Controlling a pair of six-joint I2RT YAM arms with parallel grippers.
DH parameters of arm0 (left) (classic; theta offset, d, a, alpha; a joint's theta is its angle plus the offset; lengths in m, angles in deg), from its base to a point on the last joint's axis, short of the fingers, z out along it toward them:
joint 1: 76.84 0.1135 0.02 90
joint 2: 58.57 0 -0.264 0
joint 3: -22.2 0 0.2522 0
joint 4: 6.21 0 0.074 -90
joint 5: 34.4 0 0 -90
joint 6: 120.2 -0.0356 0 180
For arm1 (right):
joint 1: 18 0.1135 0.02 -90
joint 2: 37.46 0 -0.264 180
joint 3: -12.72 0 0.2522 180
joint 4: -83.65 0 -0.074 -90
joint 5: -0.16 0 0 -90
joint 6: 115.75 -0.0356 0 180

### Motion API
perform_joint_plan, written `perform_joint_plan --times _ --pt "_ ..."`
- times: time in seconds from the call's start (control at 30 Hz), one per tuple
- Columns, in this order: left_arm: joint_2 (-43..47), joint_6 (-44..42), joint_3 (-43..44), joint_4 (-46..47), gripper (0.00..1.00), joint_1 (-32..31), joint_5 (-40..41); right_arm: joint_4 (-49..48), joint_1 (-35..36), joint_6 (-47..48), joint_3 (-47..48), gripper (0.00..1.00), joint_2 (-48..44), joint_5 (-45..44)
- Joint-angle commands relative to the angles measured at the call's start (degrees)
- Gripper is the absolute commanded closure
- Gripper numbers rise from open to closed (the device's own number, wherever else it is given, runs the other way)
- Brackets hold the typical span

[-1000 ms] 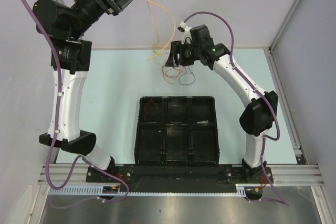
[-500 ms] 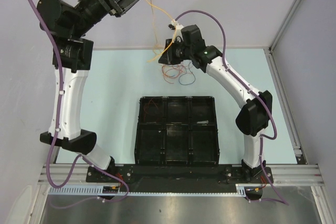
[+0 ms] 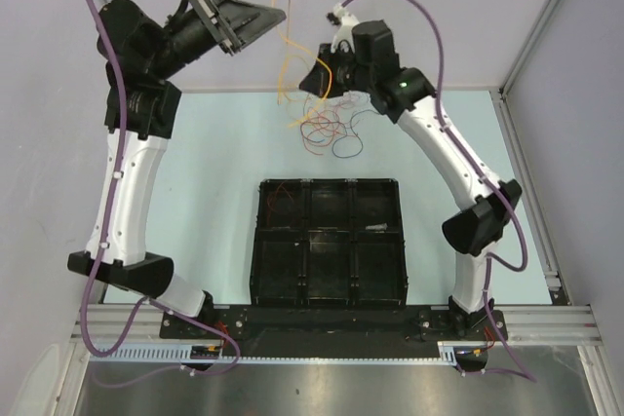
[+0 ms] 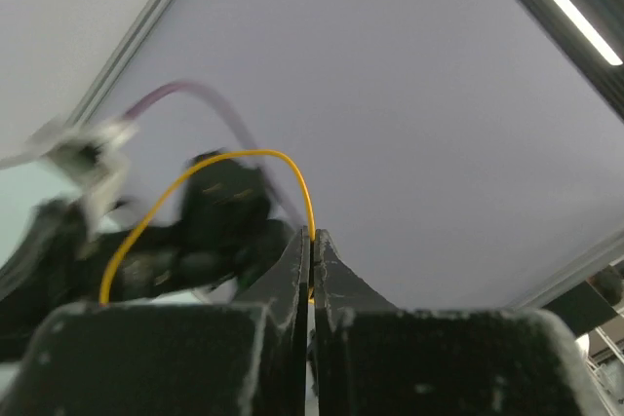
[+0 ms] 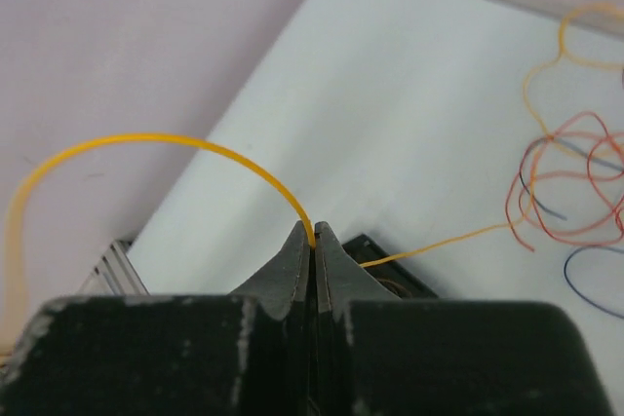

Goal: Untangle the cables

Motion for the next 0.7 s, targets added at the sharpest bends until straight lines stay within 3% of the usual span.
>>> perform_joint_plan --times 0.0,0.27,0.43,0.67 --pt "4.05 -9.19 -2.71 -8.34 1.0 0.39 2.32 1.69 -0.33 -2.17 6.79 1.0 -10.08 -0.18" --pt "7.38 -16.07 -6.13 -25.22 1.0 0.22 15.15 -0.95 1.68 -9.73 -0.94 1.0 -20.19 3.6" --pt "12.57 -13.08 -20.71 -23.22 1.0 -1.62 18.58 -1.39 2.39 -13.51 -5.58 1.0 -24.67 3.34" --pt "14.77 -16.77 -27.49 -29.09 1.0 -6.11 26.57 -5.16 2.39 -19.57 -22.19 1.0 -32.23 3.86"
